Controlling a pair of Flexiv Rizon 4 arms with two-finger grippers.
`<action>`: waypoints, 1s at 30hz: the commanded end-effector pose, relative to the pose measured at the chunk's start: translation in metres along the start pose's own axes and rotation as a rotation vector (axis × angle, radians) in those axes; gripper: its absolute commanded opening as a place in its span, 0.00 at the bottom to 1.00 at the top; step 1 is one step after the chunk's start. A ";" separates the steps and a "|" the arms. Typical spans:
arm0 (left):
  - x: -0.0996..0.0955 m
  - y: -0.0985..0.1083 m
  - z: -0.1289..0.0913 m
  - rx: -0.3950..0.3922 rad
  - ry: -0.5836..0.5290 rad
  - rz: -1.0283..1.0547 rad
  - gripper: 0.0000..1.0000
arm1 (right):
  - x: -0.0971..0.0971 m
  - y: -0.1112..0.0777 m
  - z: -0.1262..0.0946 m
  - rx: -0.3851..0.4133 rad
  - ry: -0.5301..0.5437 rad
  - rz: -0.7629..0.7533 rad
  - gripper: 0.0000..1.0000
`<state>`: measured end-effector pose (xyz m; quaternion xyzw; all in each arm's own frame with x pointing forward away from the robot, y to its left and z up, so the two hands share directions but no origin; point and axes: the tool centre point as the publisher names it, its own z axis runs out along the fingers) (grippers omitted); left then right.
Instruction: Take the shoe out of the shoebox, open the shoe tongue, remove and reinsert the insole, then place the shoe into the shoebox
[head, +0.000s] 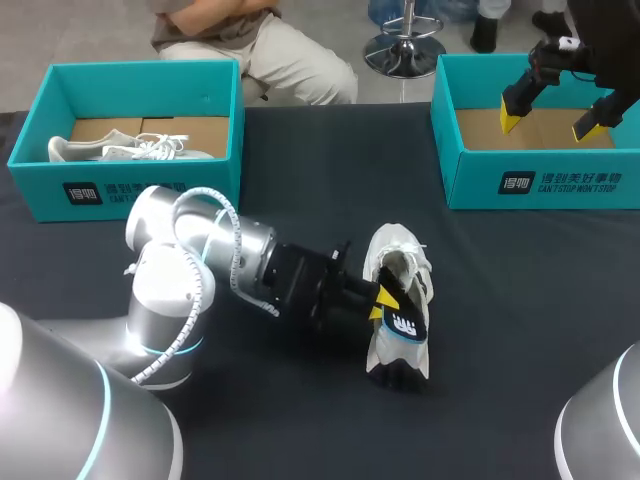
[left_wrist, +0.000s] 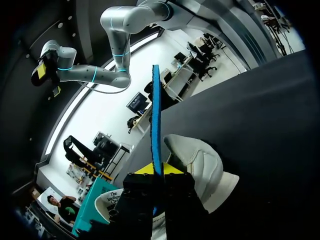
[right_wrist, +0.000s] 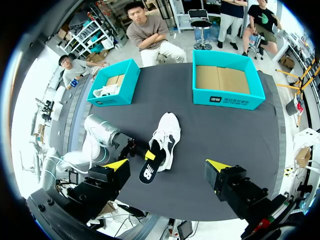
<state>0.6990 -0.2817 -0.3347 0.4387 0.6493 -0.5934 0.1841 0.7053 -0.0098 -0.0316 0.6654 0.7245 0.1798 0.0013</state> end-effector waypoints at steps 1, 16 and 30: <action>0.001 0.009 0.006 -0.001 0.006 -0.004 0.00 | 0.002 0.003 0.000 0.006 -0.003 0.001 1.00; 0.001 0.015 0.002 -0.018 0.010 -0.010 0.16 | 0.002 0.003 0.000 0.006 -0.003 0.001 1.00; 0.003 -0.001 -0.001 -0.010 0.016 0.003 0.46 | 0.002 0.003 0.000 0.006 -0.003 0.001 1.00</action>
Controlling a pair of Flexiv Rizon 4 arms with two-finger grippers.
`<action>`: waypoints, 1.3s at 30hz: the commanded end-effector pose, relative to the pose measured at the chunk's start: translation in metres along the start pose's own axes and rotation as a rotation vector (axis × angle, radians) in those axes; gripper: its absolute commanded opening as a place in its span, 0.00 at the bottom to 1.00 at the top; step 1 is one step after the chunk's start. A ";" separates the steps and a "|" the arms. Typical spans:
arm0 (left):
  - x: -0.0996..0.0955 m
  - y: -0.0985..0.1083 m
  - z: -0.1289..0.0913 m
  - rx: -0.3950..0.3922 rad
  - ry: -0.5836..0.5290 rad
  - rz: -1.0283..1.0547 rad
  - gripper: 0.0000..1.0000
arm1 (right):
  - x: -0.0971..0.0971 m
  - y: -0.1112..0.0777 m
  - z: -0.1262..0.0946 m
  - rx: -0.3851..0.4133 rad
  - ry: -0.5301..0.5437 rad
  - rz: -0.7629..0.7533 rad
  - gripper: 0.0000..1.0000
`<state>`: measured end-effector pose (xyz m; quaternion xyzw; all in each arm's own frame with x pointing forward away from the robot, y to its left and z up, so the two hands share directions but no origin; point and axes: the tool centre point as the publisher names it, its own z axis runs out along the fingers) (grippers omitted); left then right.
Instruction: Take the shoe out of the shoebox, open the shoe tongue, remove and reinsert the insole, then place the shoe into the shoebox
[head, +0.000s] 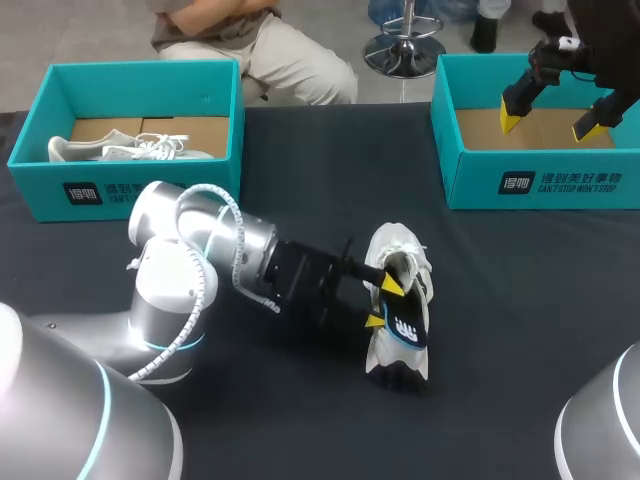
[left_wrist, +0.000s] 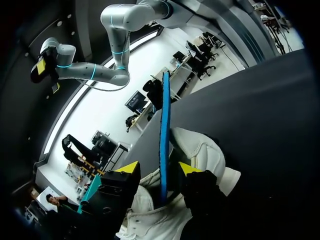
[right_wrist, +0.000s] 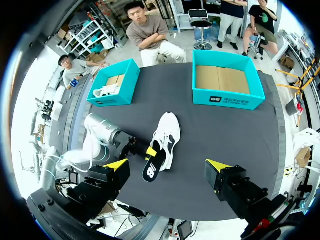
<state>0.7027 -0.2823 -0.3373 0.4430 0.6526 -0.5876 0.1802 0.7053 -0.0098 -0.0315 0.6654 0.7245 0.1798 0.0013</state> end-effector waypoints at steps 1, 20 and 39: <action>0.004 -0.007 -0.001 -0.003 0.000 0.003 0.45 | 0.002 0.003 0.000 0.006 -0.002 0.001 1.00; 0.002 -0.009 0.004 0.013 0.011 0.006 0.00 | 0.002 0.003 0.000 0.006 -0.002 0.001 1.00; -0.001 0.019 0.005 -0.025 0.036 0.009 0.11 | 0.002 0.003 0.000 0.006 -0.002 0.001 1.00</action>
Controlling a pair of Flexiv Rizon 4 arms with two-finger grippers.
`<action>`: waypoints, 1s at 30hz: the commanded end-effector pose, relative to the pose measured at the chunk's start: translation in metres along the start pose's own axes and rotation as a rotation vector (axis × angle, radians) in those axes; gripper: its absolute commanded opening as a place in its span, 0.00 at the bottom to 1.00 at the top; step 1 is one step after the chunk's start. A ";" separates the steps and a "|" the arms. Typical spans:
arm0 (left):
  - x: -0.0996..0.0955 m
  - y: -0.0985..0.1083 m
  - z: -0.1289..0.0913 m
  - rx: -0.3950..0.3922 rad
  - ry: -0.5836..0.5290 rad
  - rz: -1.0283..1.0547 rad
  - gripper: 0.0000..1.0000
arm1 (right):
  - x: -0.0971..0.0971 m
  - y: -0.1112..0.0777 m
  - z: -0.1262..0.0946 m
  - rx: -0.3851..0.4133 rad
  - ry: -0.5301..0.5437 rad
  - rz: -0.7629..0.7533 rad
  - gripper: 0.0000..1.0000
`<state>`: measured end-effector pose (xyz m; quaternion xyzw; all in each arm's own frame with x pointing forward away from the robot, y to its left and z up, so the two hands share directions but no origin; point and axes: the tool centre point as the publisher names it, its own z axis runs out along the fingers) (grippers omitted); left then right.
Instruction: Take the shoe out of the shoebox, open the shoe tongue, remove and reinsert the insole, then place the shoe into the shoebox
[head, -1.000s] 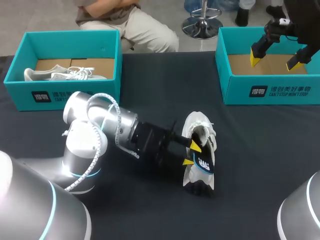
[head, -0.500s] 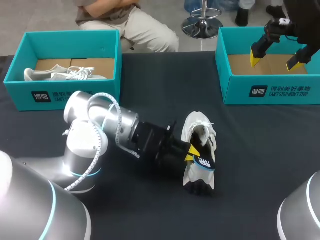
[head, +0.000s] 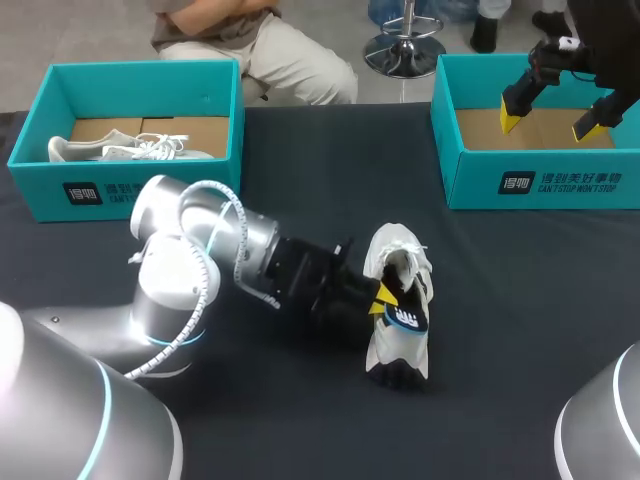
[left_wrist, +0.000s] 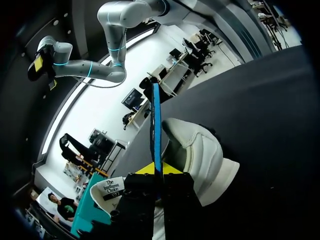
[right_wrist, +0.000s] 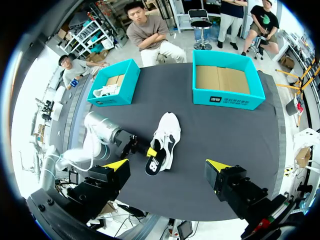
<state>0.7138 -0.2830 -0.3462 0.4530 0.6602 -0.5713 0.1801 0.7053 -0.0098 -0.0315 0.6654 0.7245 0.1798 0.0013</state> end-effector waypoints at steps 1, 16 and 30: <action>-0.002 0.004 0.006 0.005 0.004 -0.010 0.24 | 0.001 0.003 0.000 0.006 -0.002 0.001 1.00; -0.003 -0.016 0.001 0.024 -0.005 0.002 0.41 | 0.001 0.003 0.000 0.006 -0.002 0.001 1.00; 0.005 -0.019 0.007 0.046 0.027 0.009 0.08 | 0.001 0.003 0.000 0.006 -0.002 0.001 1.00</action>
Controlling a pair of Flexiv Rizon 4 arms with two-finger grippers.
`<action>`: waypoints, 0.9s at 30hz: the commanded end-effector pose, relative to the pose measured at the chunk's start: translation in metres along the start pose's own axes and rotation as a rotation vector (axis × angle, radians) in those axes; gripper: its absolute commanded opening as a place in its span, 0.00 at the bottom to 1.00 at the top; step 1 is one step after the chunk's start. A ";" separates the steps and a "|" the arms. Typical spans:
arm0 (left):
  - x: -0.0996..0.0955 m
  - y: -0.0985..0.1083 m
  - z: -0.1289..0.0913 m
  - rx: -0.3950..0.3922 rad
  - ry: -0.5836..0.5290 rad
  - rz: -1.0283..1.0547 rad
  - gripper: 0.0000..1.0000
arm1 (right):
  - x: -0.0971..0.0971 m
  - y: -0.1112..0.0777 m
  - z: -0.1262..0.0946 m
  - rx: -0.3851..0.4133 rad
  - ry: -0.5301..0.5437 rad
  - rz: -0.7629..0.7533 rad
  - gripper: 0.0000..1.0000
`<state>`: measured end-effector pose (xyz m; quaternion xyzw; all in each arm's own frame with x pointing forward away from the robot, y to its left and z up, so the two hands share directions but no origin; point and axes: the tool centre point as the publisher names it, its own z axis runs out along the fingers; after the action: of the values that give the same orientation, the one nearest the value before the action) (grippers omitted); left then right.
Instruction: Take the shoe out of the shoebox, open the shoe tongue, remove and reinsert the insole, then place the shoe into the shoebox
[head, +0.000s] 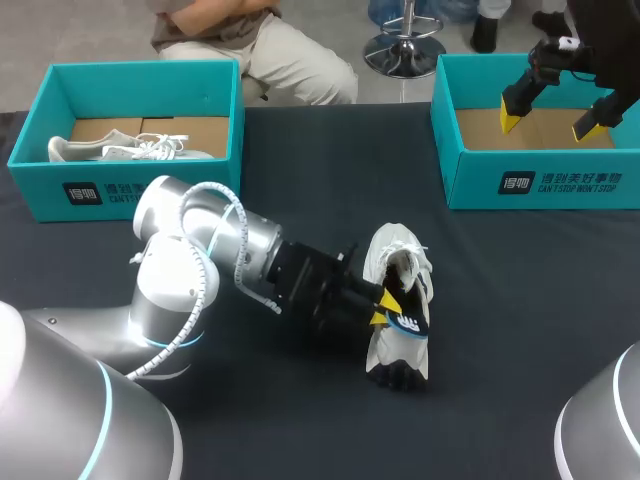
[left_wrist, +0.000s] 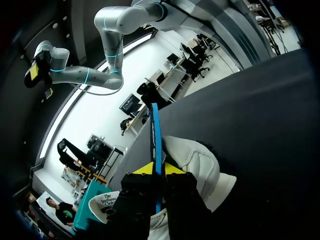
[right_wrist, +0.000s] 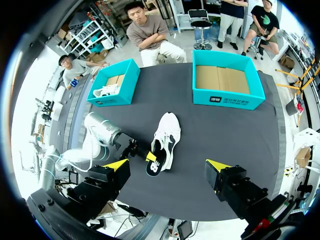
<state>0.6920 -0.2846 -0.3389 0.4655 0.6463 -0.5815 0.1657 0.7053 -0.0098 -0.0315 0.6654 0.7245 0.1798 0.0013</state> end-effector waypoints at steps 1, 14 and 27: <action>0.000 0.006 0.001 -0.002 0.010 -0.001 0.07 | 0.001 0.003 0.000 0.006 -0.002 0.001 1.00; -0.003 0.029 -0.002 -0.049 0.026 -0.014 0.15 | 0.001 0.003 0.000 0.006 -0.002 0.001 1.00; -0.004 0.015 -0.009 -0.045 0.019 -0.006 0.39 | 0.001 0.003 0.000 0.006 -0.002 0.001 1.00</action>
<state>0.7132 -0.2841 -0.3443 0.4654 0.6612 -0.5646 0.1657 0.7053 -0.0098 -0.0315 0.6654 0.7245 0.1798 0.0013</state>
